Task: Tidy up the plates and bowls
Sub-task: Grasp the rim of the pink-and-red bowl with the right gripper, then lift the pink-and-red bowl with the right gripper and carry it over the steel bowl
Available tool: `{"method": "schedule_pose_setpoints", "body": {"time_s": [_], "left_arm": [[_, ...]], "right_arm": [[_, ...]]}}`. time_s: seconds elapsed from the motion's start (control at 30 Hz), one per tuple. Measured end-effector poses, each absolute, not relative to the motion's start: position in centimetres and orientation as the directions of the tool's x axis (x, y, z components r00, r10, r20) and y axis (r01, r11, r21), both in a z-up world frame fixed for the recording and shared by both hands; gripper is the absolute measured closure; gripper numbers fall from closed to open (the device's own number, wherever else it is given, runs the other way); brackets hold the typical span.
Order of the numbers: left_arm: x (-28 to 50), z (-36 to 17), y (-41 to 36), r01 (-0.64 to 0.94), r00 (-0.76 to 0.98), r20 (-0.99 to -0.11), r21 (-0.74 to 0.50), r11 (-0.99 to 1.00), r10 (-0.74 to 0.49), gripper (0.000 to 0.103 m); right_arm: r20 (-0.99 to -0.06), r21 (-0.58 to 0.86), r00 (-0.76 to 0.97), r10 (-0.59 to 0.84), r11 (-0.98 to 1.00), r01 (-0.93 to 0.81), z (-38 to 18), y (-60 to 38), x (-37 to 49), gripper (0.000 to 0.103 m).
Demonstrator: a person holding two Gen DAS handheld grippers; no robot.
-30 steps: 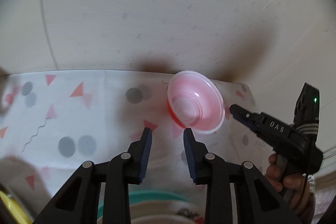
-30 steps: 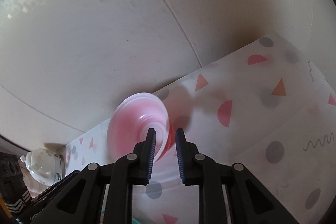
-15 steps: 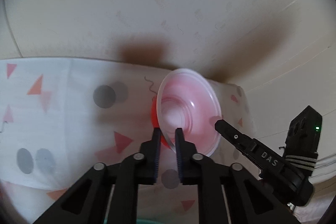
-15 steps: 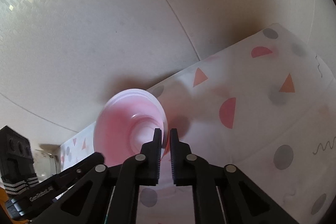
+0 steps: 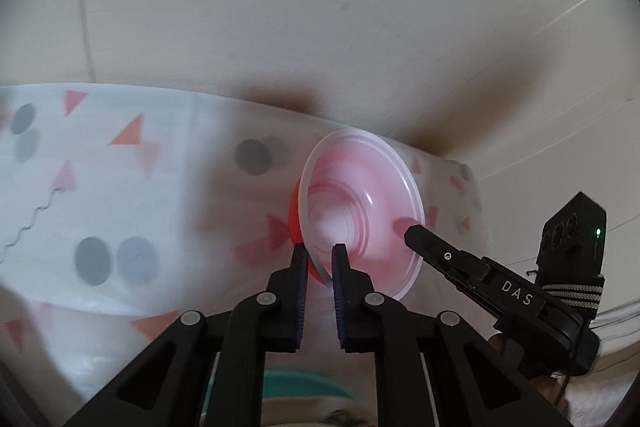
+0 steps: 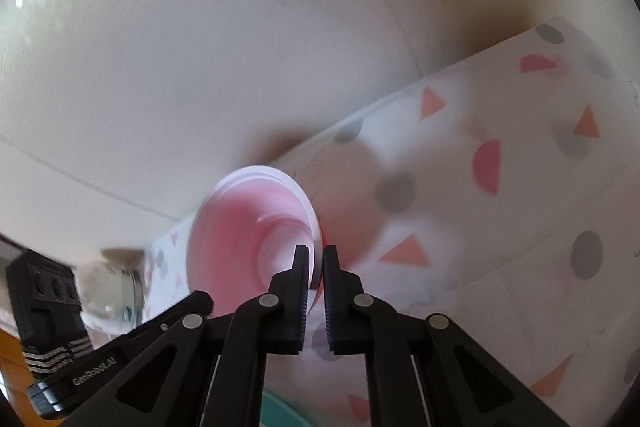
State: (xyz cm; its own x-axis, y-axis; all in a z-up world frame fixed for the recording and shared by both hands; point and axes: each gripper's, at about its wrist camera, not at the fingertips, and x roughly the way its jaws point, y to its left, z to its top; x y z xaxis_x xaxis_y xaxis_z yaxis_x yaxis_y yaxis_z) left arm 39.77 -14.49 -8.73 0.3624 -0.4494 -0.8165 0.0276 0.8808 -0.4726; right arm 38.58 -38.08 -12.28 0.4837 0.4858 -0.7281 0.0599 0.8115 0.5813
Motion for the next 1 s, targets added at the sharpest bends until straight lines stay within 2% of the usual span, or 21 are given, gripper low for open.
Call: {"method": "schedule_pose_setpoints", "body": {"time_s": [0.23, 0.3, 0.4, 0.57, 0.77, 1.0], "left_arm": [[38.1, -9.5, -12.8, -0.038, 0.372, -0.837, -0.445, 0.895, -0.401, 0.091], [37.5, -9.3, -12.7, -0.048, 0.379, -0.836, -0.445, 0.894, -0.396, 0.091], [37.0, -8.7, -13.0, -0.042, 0.395, -0.832, -0.440, 0.897, -0.389, 0.091], [36.8, -8.9, -12.7, -0.076, 0.389, -0.843, -0.432, 0.899, -0.372, 0.091], [36.0, -9.4, -12.9, -0.065, 0.390, -0.849, -0.412, 0.909, -0.357, 0.089], [34.4, -7.8, -12.3, -0.030, 0.443, -0.835, -0.378, 0.926, -0.326, 0.090]], "right_arm": [[-0.738, 0.585, 0.430, 0.520, 0.811, 0.024, -12.7, -35.3, 37.8, 0.092], [-0.738, 0.587, 0.426, 0.523, 0.810, 0.021, -12.6, -35.1, 37.4, 0.084], [-0.737, 0.580, 0.434, 0.518, 0.815, 0.013, -12.2, -35.1, 37.0, 0.083], [-0.735, 0.571, 0.449, 0.509, 0.821, 0.005, -11.9, -35.0, 36.8, 0.084], [-0.733, 0.569, 0.445, 0.515, 0.822, -0.014, -12.4, -34.8, 36.8, 0.095], [-0.711, 0.591, 0.443, 0.546, 0.806, -0.044, -11.6, -34.5, 36.6, 0.095]]}}
